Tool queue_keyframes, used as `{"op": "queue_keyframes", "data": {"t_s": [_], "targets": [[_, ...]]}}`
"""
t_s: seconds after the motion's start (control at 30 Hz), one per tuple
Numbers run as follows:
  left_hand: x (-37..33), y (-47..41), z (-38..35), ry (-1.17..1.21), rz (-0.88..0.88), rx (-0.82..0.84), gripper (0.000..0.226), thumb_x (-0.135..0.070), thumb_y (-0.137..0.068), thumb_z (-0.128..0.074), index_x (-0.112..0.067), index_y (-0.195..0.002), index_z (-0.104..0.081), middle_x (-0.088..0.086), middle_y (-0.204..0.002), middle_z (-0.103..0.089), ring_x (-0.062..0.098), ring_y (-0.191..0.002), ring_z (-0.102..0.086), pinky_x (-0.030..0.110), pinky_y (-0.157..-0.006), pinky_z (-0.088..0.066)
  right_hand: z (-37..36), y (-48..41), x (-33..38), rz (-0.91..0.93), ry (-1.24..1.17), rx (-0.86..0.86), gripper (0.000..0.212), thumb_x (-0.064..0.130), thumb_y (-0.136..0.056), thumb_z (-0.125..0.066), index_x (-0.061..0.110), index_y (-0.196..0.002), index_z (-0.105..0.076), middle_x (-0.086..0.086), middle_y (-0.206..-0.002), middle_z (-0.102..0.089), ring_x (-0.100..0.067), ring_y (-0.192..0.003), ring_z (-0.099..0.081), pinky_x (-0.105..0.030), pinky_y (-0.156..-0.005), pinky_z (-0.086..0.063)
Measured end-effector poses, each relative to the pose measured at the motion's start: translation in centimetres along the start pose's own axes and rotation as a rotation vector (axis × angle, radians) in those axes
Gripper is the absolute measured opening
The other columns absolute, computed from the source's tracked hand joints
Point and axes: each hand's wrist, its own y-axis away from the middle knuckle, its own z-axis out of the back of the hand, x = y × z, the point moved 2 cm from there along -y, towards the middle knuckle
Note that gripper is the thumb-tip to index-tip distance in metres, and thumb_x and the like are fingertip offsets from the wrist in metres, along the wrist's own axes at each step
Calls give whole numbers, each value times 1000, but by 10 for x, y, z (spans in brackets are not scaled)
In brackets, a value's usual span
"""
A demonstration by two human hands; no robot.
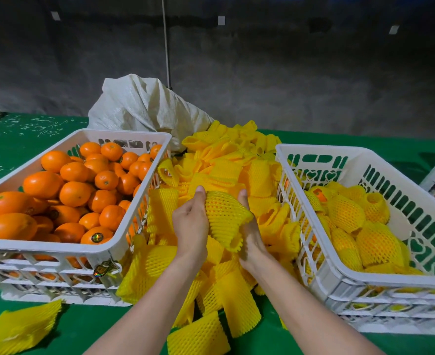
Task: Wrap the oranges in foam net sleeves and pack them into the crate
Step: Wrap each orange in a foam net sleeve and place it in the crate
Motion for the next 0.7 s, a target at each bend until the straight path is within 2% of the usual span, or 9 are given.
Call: {"op": "queue_keyframes", "data": {"t_s": [0.07,0.13,0.27,0.4,0.53,0.7], "targets": [[0,-1,2,2,-15,-36,25,-33,-93,-58,-10,-83,-54,11,-83,-47,24,-78,-43,35,-70,-31,2,-2,-1,-21,17,7,52,50,-96,-29,10,-97,-63,-12,-92,-66,-22,-80,-61,-35,-79,-48],[3,-2,2,56,48,-59,25,-33,-92,-60,-11,-86,-53,12,-87,-46,24,-80,-42,36,-71,-31,2,-1,0,-43,-25,-11,44,46,-96,-36,11,-92,-64,-10,-84,-67,-21,-76,-61,-33,-73,-48],[5,-1,0,190,142,-68,26,-32,-91,-62,-12,-76,-54,13,-86,-50,26,-82,-47,38,-74,-38,3,-2,2,-78,-122,-54,28,32,-96,-44,15,-82,-62,-2,-63,-68,-18,-66,-60,-30,-65,-48],[5,-3,-2,227,140,-44,30,-30,-92,-58,-12,-70,-50,8,-80,-50,26,-82,-46,34,-67,-41,10,-8,4,-16,-101,-102,29,26,-96,-46,22,-71,-60,4,-52,-65,-9,-50,-60,-27,-58,-45],[3,-5,-3,195,121,38,37,-30,-92,-55,-10,-63,-48,8,-61,-52,21,-64,-51,32,-62,-43,9,-9,5,-3,-105,-64,26,26,-95,-44,21,-74,-59,4,-53,-65,-9,-51,-60,-24,-56,-46],[3,-8,-4,175,162,162,36,-36,-89,-53,-9,-65,-57,1,-54,-64,15,-55,-64,28,-58,-52,11,-7,4,18,-123,-26,25,22,-94,-43,17,-74,-59,-1,-62,-63,-15,-60,-58,-26,-59,-45]]}}
